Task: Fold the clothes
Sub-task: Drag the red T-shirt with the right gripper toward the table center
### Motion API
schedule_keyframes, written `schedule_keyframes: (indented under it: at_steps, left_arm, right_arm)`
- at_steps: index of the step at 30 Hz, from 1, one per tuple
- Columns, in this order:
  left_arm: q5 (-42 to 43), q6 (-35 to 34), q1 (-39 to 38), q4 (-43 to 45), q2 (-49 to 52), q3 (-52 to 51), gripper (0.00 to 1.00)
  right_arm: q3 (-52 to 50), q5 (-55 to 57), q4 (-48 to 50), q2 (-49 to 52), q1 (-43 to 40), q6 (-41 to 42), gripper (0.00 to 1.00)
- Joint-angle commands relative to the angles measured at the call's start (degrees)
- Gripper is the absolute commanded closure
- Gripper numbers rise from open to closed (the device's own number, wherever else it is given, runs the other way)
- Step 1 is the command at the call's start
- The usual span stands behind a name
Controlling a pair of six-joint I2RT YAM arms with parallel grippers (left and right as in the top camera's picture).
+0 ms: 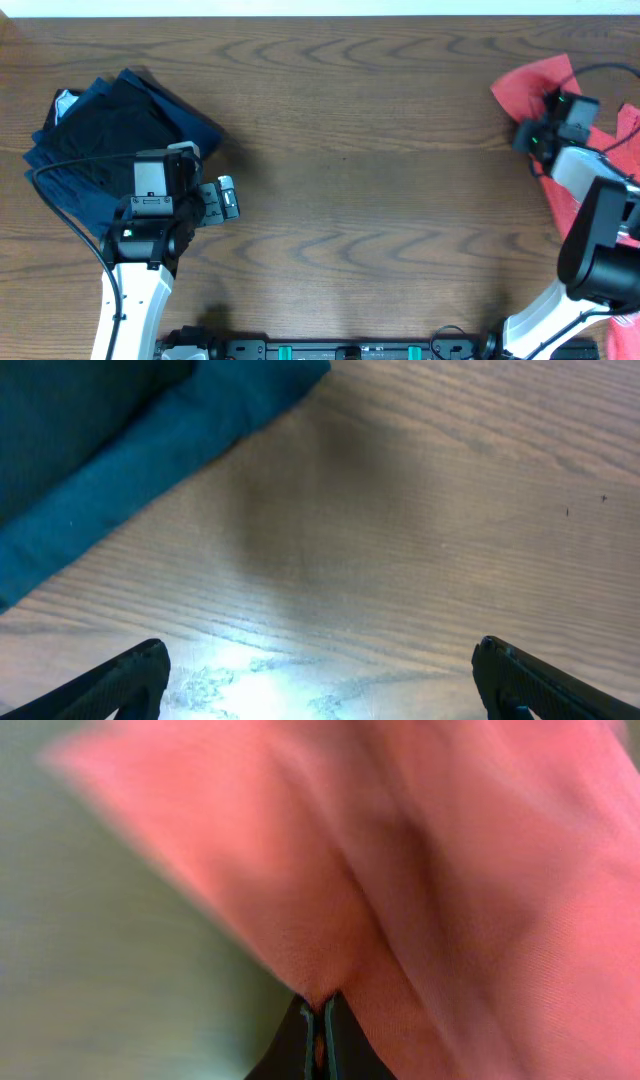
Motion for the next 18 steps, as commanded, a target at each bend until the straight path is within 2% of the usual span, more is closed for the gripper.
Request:
schedule_keyframes:
  at_steps: [1, 2, 4, 6, 9, 12, 16, 18]
  left_arm:
    - [-0.04, -0.76, 0.13, 0.72, 0.07, 0.96, 0.02]
    - [-0.04, -0.76, 0.13, 0.81, 0.07, 0.96, 0.02]
    - [-0.04, -0.76, 0.13, 0.79, 0.07, 0.96, 0.02]
    - [-0.04, -0.76, 0.13, 0.66, 0.07, 0.96, 0.02]
    - [-0.02, -0.76, 0.13, 0.63, 0.07, 0.96, 0.02]
    - [-0.02, -0.79, 0.13, 0.68, 0.07, 0.96, 0.02]
    - [-0.02, -0.76, 0.13, 0.46, 0.07, 0.96, 0.02]
    - [-0.02, -0.79, 0.13, 0.24, 0.07, 0.94, 0.02]
  right_arm:
    - [1.57, -17.16, 9.90, -7.21, 6.69, 6.93, 0.96]
    - [1.68, -17.68, 14.21, -8.20, 8.24, 9.07, 0.92]
    - [1.70, -15.93, 20.41, -9.44, 10.40, 12.41, 0.74]
    - [1.70, -12.83, 22.82, -10.10, 11.47, 14.62, 0.61]
    - [1.70, -11.98, 19.26, -10.25, 11.02, 14.97, 0.22]
    - [1.70, -11.82, 9.49, -10.51, 9.22, 13.29, 0.01]
    - [1.70, -6.05, -7.91, -12.00, 5.03, 11.65, 0.01]
    - [1.70, -5.49, -16.98, -12.26, 3.43, 6.36, 0.01]
